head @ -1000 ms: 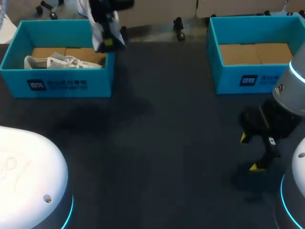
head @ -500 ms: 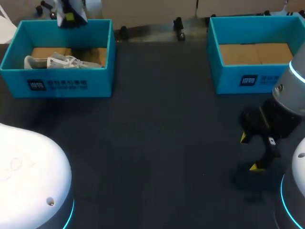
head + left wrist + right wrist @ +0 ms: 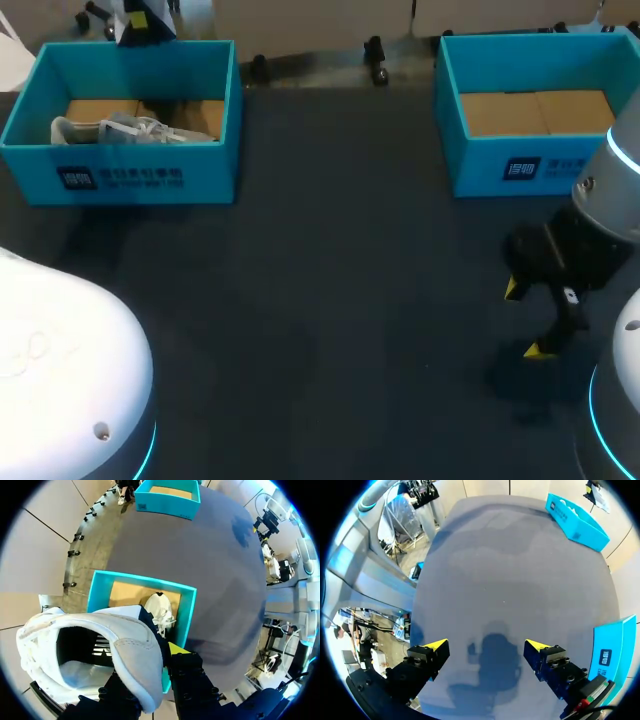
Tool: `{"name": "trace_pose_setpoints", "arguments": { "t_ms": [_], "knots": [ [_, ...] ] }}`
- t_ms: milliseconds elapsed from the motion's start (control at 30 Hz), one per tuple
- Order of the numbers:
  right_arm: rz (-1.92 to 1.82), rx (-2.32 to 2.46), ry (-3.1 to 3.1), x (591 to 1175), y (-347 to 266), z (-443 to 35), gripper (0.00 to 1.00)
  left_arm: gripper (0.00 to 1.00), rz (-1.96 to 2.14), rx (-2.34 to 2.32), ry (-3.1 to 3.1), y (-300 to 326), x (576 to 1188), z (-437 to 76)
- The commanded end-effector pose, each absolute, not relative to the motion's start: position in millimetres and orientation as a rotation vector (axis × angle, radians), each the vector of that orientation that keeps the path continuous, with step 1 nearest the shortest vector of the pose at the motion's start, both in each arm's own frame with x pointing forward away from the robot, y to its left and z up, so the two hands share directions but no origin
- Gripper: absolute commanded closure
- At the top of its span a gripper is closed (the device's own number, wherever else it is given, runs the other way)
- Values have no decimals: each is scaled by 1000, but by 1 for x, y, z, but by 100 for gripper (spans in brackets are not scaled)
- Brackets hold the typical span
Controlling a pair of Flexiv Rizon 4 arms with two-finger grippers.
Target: Take the shoe out of the shoebox, open the shoe tongue, remove and reinsert the insole, then place the shoe into the shoebox
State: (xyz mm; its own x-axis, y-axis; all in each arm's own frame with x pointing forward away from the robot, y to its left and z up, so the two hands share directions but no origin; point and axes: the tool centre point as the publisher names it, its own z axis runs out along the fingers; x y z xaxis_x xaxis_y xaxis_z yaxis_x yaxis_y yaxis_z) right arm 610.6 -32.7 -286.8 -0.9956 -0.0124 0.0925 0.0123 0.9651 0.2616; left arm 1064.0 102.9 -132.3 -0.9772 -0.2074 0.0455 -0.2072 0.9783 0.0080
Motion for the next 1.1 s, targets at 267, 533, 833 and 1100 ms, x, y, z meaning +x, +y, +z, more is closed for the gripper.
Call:
{"name": "trace_pose_setpoints", "arguments": {
  "t_ms": [267,533,833,1100],
  "knots": [
    [-401,0,-3022,611,-32,-288,0,100,46,321,-3059,157,1131,-155],
    [-401,0,-3022,611,-32,-288,0,100,-16,283,-3073,202,1153,-180],
    [-401,0,-3022,611,-32,-288,0,100,57,-246,-3052,232,1153,-183],
    [-401,0,-3022,611,-32,-288,0,100,19,-851,-3012,258,1137,-168]
  ]
}}
